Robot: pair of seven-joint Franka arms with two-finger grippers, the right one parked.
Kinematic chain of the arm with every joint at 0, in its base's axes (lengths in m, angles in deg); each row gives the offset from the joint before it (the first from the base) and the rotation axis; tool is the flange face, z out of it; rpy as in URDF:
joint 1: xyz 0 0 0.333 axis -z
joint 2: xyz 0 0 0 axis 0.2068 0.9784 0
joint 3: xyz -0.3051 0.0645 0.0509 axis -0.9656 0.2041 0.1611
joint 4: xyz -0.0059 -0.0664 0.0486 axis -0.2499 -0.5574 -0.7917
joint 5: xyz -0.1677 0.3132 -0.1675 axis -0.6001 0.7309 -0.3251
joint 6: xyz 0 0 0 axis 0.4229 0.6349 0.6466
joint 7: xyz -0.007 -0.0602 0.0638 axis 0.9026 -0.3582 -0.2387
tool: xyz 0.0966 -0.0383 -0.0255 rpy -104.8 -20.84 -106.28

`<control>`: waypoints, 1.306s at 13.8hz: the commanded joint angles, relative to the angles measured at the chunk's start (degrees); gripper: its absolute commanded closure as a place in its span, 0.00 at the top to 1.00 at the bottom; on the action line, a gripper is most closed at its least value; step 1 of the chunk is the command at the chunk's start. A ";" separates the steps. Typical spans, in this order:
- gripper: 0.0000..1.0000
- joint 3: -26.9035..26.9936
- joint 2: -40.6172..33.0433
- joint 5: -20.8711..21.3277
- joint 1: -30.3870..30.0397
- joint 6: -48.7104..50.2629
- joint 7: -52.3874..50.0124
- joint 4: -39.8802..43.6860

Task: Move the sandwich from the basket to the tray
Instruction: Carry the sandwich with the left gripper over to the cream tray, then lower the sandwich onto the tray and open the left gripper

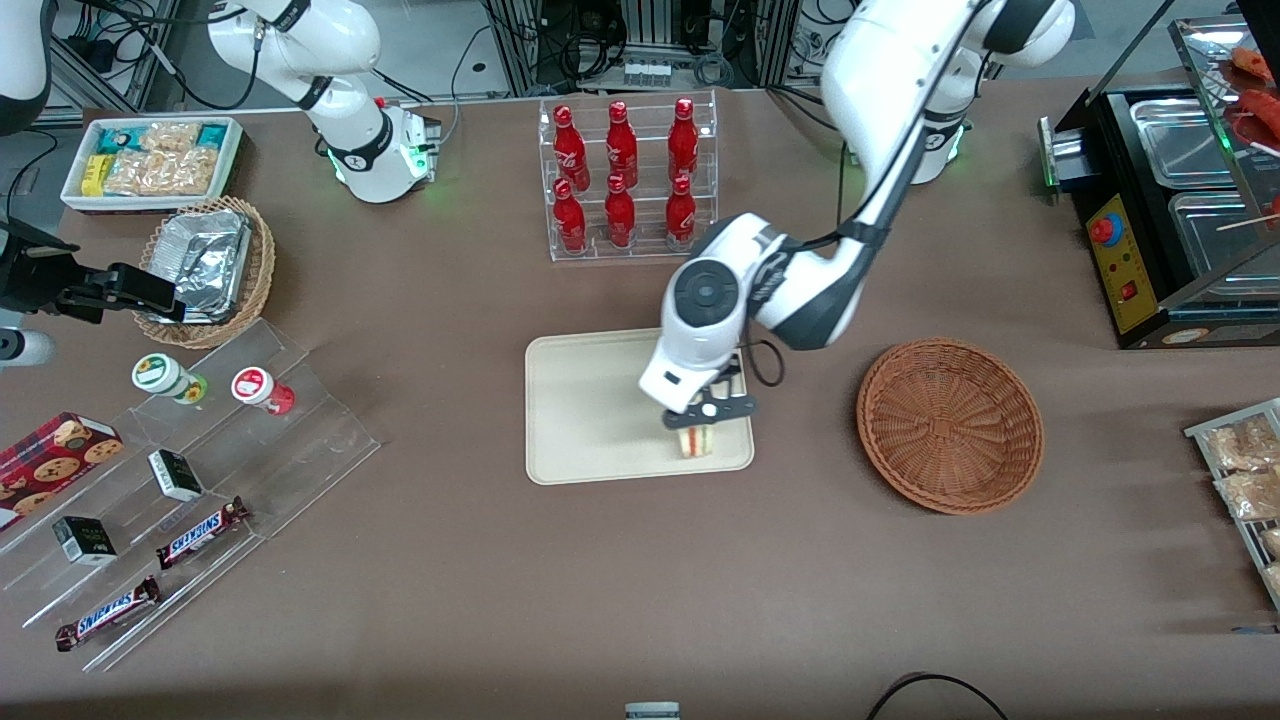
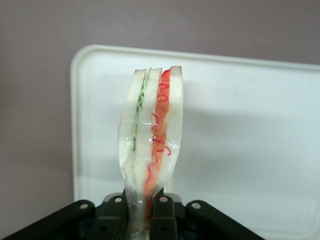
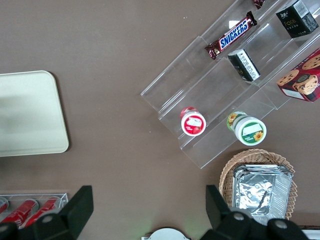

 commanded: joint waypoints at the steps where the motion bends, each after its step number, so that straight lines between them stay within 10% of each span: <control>1: 0.00 0.06 4.66 -2.21 1.48 3.75 -1.10 7.56; 14: 0.00 -2.23 9.15 -1.96 2.98 1.65 -6.20 9.86; 15: 0.17 -2.14 9.33 -1.96 2.98 1.21 -6.20 9.86; 17: 1.00 -2.06 9.68 -1.78 2.98 0.42 -5.85 9.86; 18: 1.00 -2.06 9.51 -1.43 2.98 0.42 -5.93 9.86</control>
